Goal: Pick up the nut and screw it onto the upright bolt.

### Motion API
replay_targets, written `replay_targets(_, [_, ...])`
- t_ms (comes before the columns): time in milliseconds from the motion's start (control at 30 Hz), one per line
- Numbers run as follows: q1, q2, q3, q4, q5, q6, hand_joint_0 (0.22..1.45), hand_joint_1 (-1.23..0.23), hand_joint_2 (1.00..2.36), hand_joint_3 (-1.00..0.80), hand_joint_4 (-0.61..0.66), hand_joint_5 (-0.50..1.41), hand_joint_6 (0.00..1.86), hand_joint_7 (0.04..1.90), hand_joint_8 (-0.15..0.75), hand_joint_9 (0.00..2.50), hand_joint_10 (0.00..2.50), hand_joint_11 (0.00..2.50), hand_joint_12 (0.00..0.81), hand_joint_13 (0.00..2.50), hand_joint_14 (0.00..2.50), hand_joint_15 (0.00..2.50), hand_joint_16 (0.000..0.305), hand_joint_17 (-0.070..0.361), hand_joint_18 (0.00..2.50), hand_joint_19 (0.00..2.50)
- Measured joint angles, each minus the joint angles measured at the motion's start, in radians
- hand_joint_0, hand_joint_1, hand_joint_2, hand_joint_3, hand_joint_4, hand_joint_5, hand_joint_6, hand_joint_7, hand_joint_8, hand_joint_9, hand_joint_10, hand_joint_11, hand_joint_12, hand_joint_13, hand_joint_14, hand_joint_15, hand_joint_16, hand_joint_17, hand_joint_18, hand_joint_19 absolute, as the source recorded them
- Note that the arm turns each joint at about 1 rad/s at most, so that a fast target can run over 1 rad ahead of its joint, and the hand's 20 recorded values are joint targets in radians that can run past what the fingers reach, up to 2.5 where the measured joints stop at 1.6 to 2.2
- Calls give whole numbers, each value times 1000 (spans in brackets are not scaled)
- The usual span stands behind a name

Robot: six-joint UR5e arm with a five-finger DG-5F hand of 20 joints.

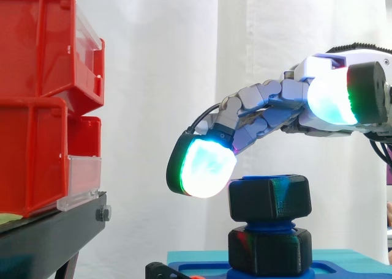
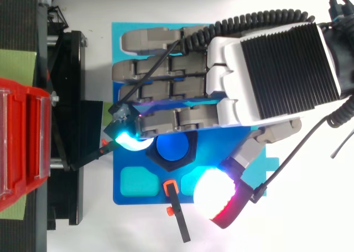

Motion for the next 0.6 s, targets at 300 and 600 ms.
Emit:
replay_targets(300, [-17, 0, -1, -4, -7, 1, 468, -40, 1000, -500, 267, -67, 504, 1039, 263, 583, 0, 0, 277, 433, 0, 0, 29, 66, 126, 0])
replay_targets(600, [-40, 0, -1, 2, -26, 1, 476, -69, 1000, -500, 247, -37, 505, 1222, 278, 657, 0, 0, 261, 494, 0, 0, 25, 57, 191, 0])
